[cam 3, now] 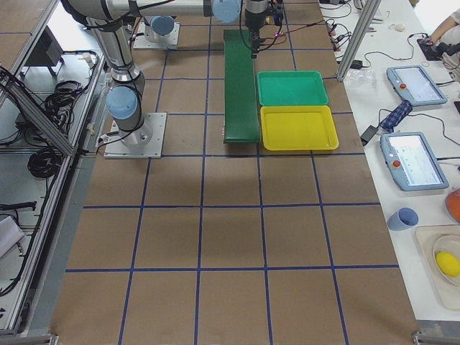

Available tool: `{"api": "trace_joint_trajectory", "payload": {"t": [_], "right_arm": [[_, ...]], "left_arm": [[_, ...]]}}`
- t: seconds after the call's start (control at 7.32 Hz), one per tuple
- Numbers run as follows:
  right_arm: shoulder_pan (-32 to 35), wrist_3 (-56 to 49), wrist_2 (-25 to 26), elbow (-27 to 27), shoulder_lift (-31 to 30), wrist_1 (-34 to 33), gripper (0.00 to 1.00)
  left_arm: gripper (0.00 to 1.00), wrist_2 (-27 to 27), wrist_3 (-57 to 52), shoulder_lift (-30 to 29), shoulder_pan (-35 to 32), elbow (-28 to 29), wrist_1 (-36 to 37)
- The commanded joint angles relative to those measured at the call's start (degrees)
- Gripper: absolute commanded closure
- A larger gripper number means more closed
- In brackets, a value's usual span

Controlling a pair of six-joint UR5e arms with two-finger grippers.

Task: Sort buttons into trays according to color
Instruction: 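Carry the orange battery with the left gripper to the conveyor's near end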

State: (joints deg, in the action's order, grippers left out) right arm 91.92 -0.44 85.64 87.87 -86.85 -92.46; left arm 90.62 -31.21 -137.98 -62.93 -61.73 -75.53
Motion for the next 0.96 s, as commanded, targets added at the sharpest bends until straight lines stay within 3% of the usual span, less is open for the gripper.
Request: {"api": "trace_joint_trajectory", "payload": {"t": [0.0,0.27,0.82], "right_arm": [[0.01,0.0,-0.03,0.99,-0.34,-0.27,0.0],[-0.08,0.0,-0.03,0.99,-0.34,-0.27,0.0],[0.01,0.0,-0.03,0.99,-0.34,-0.27,0.0]], "left_arm": [[1.0,-0.71,1.58,6.46,-3.57,-0.57,-6.35],[1.0,-3.16,6.65,14.36,-7.45,-5.3,-12.85],[1.0,-4.05,17.13,27.83,-13.6,-25.76,-9.13]]}}
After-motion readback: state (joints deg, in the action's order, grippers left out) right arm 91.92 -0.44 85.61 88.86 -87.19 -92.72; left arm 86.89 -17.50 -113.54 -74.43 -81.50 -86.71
